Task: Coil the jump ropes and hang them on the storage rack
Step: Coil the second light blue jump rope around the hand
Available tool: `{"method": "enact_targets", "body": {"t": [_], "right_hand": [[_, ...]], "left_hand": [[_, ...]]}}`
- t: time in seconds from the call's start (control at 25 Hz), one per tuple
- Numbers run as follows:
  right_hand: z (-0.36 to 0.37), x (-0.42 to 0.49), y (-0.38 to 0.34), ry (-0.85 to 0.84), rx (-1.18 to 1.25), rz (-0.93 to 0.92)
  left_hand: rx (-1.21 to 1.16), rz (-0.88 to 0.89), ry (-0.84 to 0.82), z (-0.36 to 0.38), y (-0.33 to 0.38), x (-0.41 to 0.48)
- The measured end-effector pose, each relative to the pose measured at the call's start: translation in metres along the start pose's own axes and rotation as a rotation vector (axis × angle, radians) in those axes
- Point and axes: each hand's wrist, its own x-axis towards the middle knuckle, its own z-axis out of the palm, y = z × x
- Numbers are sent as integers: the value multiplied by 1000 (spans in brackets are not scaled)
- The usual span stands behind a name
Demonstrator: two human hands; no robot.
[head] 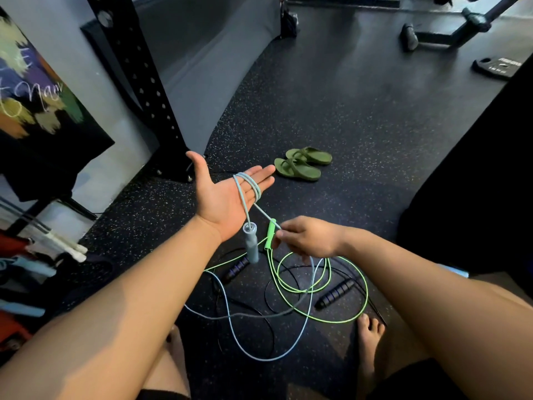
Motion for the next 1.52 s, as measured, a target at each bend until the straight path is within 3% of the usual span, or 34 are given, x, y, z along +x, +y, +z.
{"method": "enact_targets", "body": {"t": [0.24, 0.48, 0.64, 0.84, 1.0, 1.16, 1.28, 1.4, 1.52], "right_hand": [[-21, -9, -14, 368, -396, -325], [-33, -7, -6, 525, -404, -377], [-38, -8, 0, 530, -252, -373], [-36, -1, 9, 503, -37, -250], [-23, 4, 18, 354, 108, -90], [-8, 8, 26, 144, 18, 48], [-1, 8, 22, 54, -54, 33], [-2, 1, 5, 68, -143, -56], [-10, -4, -7, 220, -259, -194]], "left_hand": [[422, -155, 57, -5, -12, 7], [650, -521, -253, 12, -18, -2], [649, -617, -337, 12, -14, -2], [395, -494, -301, 17, -10, -5], [117, -298, -216, 17, 0, -8], [-68, -85, -132, 16, 8, -9], [-139, 2, -120, 16, 11, -8], [-103, 43, -32, 14, 10, -3], [210, 13, 127, 13, 1, 3]]}}
